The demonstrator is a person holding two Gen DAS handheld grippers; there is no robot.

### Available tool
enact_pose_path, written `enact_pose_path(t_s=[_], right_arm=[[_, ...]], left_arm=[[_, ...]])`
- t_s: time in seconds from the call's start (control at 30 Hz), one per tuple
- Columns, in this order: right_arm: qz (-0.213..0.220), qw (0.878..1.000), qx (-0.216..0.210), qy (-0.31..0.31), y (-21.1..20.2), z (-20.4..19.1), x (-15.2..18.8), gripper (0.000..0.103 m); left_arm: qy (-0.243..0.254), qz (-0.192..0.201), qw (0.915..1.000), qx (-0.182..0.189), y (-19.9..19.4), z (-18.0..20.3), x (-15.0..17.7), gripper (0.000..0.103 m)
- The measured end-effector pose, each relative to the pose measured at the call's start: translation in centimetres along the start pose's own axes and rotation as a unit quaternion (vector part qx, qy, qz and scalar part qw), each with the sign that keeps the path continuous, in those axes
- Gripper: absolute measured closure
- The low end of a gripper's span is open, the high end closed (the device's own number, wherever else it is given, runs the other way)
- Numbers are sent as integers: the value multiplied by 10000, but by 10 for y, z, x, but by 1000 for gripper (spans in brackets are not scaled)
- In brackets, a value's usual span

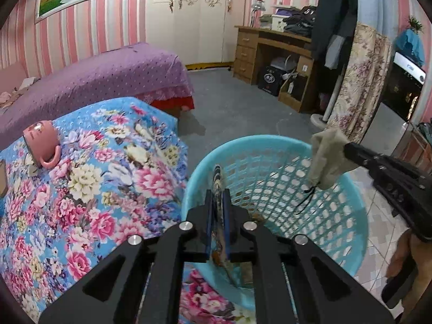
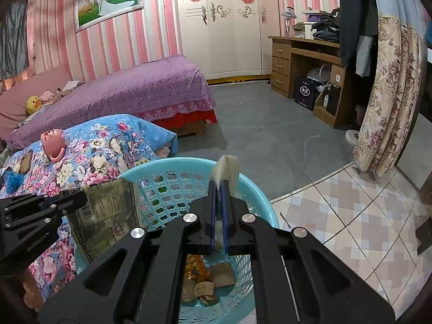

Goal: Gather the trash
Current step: 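Open the left tool over the basket while the right tool releases the tissue, then move both open tools back over the bed toward the blue bag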

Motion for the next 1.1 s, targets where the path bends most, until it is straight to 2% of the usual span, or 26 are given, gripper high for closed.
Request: enact_pose_path(t_s=[0.03, 0.07, 0.1, 0.13, 0.23, 0.37, 0.53, 0.6, 0.67, 0.8, 0.87, 0.97, 1.1], right_arm=[[-1, 10000, -4, 12, 0, 1, 0, 98], [-6, 10000, -3, 25, 0, 1, 0, 98], [-11, 10000, -5, 36, 1, 1, 1, 98], [-19, 10000, -8, 43, 1, 0, 1, 98], [-37, 10000, -27, 26, 3, -1, 0, 98], [42, 10000, -59, 65, 2, -6, -4, 98], [178, 9998, -114, 40, 0, -20, -13, 97], [206, 9997, -115, 20, 0, -29, -16, 89], [253, 9996, -90, 2, 0, -36, -18, 60], [407, 9992, 7, 54, -4, -52, -27, 34], [469, 9988, 42, 96, -5, -60, -31, 14], [493, 9986, 124, 127, -4, -77, -37, 4], [414, 9989, 153, 130, 5, -103, -44, 4]], left_arm=[[-14, -7, 10000, -36, 1, -2, 0, 76], [-52, 14, 9999, -86, 1, -6, 0, 49], [-96, 106, 9998, -169, 0, -9, -1, 35], [-123, 267, 9992, -270, -4, -13, -3, 30], [-32, 238, 9994, -263, -6, -14, -5, 30], [-84, 422, 9981, -430, -19, -28, -11, 14], [-524, 594, 9952, -573, -42, -71, -22, 8], [-692, 640, 9930, -713, -50, -95, -26, 7], [-822, 711, 9898, -918, -60, -121, -28, 7], [-988, 776, 9844, -1230, -77, -162, -28, 7], [-1074, 805, 9818, -1345, -88, -184, -27, 6], [-1152, 867, 9785, -1478, -101, -209, -24, 6], [-1182, 951, 9746, -1648, -115, -241, -24, 6]])
Point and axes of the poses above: each gripper's, at about its wrist camera, not at the fingertips, and y roughly the way its jaws point, z to its right, x to its underside, the point moved 6 cm from there along y, roughly the way its jaws point, and after that the axes turned 13 degrees about -y, right-handed, at the moved point
